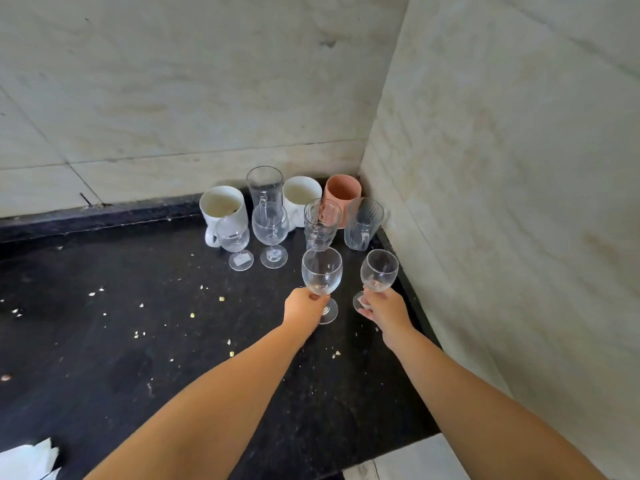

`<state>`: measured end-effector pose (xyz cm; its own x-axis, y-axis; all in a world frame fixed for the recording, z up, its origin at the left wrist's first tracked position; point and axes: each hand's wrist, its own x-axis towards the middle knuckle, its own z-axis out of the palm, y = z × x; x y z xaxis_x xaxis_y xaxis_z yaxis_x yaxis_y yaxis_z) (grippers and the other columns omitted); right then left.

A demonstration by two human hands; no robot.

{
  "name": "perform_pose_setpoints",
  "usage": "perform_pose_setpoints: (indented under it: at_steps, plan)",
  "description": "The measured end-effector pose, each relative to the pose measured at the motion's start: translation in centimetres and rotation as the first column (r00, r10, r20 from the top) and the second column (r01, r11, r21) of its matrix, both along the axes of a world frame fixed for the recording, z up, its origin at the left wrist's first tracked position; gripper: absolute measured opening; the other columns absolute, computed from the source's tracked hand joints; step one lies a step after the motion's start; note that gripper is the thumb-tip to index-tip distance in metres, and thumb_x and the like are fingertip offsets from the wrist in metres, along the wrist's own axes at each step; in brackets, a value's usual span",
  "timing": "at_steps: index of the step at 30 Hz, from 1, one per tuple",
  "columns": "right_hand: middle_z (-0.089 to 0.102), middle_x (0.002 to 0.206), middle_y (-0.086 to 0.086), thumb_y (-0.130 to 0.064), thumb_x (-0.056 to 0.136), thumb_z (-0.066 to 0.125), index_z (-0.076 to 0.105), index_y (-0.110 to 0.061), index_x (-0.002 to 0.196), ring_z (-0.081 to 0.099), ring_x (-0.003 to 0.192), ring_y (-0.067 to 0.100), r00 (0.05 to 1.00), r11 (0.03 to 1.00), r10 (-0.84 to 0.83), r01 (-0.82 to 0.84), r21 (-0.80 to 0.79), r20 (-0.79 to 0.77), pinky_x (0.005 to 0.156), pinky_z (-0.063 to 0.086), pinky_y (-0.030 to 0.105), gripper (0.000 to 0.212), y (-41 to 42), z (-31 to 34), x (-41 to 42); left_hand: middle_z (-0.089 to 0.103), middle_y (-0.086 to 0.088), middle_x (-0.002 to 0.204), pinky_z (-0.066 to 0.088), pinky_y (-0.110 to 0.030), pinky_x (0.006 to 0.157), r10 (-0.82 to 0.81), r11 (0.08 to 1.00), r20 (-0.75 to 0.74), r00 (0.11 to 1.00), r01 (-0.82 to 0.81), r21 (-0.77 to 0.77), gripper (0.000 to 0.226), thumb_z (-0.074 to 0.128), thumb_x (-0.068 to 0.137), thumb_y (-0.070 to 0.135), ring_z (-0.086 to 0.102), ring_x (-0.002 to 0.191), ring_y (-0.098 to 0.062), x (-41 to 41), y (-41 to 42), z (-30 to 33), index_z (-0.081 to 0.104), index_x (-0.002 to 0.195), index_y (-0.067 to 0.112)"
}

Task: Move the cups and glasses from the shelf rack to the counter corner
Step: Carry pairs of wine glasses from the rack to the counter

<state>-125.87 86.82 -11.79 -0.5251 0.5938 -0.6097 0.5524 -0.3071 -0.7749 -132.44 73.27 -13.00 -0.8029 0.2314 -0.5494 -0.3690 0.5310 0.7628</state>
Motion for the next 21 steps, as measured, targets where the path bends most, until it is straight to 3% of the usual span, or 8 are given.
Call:
perform_pose_setpoints:
  at_steps: [3, 12, 17, 21]
  plan:
    - [0.059, 0.11, 0.01, 0.0, 0.092, 0.053, 0.059, -0.002, 0.123, 0.06, 0.089, 0.015, 0.999, 1.0, 0.006, -0.007, -0.024, -0.032, 0.097, 0.052, 0.037, 0.031, 1.6, -1.3, -1.9, 0.069, -0.014, 0.093, 0.047, -0.032, 0.067, 0.08, 0.997, 0.028, 0.996, -0.08, -0.012, 0.029, 0.063, 0.085, 0.023, 0.066, 0.089, -0.027, -1.6, 2.4, -0.8, 0.066, 0.098, -0.003]
    - [0.061, 0.119, 0.011, -0.002, 0.093, 0.056, 0.058, -0.006, 0.126, 0.059, 0.11, 0.021, 0.993, 0.998, 0.067, -0.068, -0.017, -0.094, 0.098, 0.051, 0.034, 0.033, 3.9, -3.5, -4.6, 0.067, -0.013, 0.11, 0.05, -0.033, 0.08, 0.168, 0.985, 0.05, 0.985, -0.166, -0.045, 0.036, 0.059, 0.089, 0.025, 0.064, 0.099, -0.027, -3.8, 5.6, -2.9, 0.059, 0.117, 0.004]
    - [0.063, 0.123, 0.014, -0.005, 0.093, 0.058, 0.058, -0.006, 0.126, 0.061, 0.113, 0.023, 0.992, 0.997, 0.071, -0.074, -0.03, -0.101, 0.1, 0.05, 0.037, 0.033, 4.2, -4.3, -4.6, 0.069, -0.013, 0.101, 0.039, -0.023, 0.054, 0.175, 0.984, 0.028, 0.984, -0.174, -0.048, 0.03, 0.057, 0.091, 0.025, 0.056, 0.072, -0.015, -3.9, 5.9, -3.7, 0.062, 0.11, 0.002]
    - [0.062, 0.125, 0.013, -0.005, 0.092, 0.058, 0.058, -0.007, 0.126, 0.06, 0.115, 0.023, 0.993, 0.997, 0.077, -0.079, -0.022, -0.088, 0.1, 0.05, 0.038, 0.034, 4.3, -4.3, -4.7, 0.067, -0.01, 0.105, 0.042, -0.025, 0.065, 0.158, 0.987, 0.028, 0.987, -0.157, -0.039, 0.032, 0.059, 0.09, 0.025, 0.058, 0.081, -0.017, -3.9, 5.9, -3.5, 0.061, 0.116, 0.007]
